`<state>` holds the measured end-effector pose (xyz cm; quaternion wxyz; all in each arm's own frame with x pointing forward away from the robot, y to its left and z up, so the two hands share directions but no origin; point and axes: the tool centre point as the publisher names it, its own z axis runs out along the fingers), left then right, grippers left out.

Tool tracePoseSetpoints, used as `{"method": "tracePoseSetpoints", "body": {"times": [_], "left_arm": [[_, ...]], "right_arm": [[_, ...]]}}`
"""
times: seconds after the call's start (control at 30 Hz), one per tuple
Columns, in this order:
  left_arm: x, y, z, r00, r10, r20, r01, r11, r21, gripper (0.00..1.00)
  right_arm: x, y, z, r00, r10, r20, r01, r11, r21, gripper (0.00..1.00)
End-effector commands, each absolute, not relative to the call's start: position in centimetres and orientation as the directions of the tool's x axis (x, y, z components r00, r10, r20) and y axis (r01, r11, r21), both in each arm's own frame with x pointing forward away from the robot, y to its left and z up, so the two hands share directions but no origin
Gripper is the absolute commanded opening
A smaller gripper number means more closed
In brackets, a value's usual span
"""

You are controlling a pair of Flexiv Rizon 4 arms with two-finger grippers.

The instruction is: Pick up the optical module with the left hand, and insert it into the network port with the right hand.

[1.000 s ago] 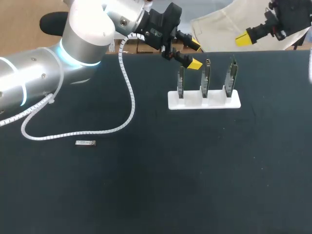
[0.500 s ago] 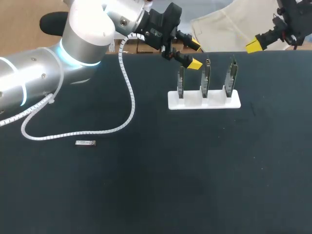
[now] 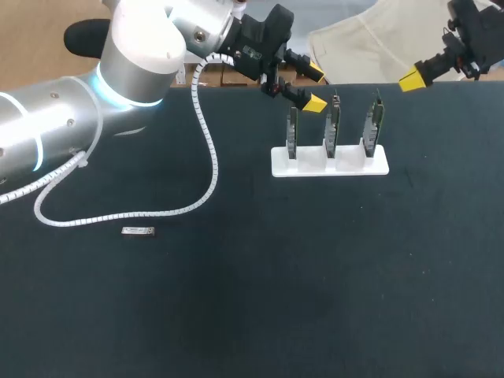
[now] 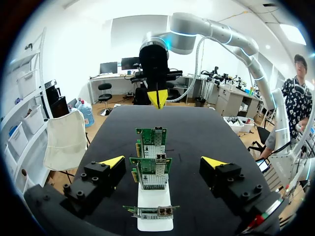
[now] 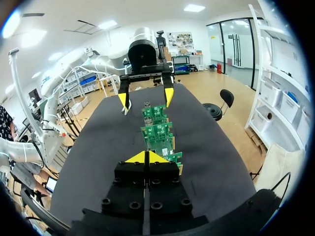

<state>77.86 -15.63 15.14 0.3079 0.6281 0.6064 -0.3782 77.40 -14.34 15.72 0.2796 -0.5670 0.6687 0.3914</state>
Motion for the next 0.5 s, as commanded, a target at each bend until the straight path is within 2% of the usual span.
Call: {"method": "tracePoseSetpoints", "body": {"times": [0.03,0.5], "left_arm": [[77.88,-15.62,15.09,-0.02,0.528,-0.849,0.995,-0.075,-0.07,1.0],[77.88,-15.62,15.09,-0.02,0.528,-0.849,0.995,-0.075,-0.07,1.0]], "right_arm": [[76.96,-14.23,15.59,-0.205,-0.536,-0.819,-0.977,0.059,0.205,0.0],[76.73,-14.0,15.3,-0.211,-0.529,-0.822,-0.976,0.062,0.21,0.0]]}}
